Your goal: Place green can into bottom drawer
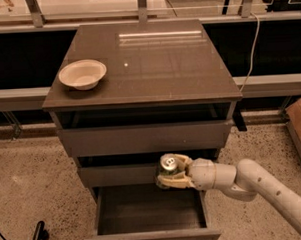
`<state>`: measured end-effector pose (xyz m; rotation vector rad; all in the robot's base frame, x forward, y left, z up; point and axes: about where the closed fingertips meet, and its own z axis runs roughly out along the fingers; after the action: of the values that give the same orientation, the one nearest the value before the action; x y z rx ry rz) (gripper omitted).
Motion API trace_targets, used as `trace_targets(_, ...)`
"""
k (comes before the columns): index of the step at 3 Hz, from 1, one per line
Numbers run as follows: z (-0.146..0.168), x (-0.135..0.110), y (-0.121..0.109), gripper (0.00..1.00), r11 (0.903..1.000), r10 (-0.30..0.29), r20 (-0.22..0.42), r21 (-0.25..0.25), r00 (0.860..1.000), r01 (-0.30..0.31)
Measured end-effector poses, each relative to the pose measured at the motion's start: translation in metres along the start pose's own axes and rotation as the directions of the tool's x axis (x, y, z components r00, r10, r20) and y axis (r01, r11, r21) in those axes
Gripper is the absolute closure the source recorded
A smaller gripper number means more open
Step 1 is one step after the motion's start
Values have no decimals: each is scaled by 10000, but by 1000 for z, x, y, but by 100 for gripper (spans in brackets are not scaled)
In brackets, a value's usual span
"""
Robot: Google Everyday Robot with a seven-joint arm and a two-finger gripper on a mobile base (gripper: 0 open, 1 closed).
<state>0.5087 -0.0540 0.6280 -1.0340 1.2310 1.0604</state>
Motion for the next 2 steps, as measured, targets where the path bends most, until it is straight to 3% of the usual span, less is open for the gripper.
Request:
trace_targets(1,-7,64,-1,100,9973,-467,-431,-593,9980,441)
trace_targets(2,-30,119,3,100,9957,-777,-992,-588,9920,721)
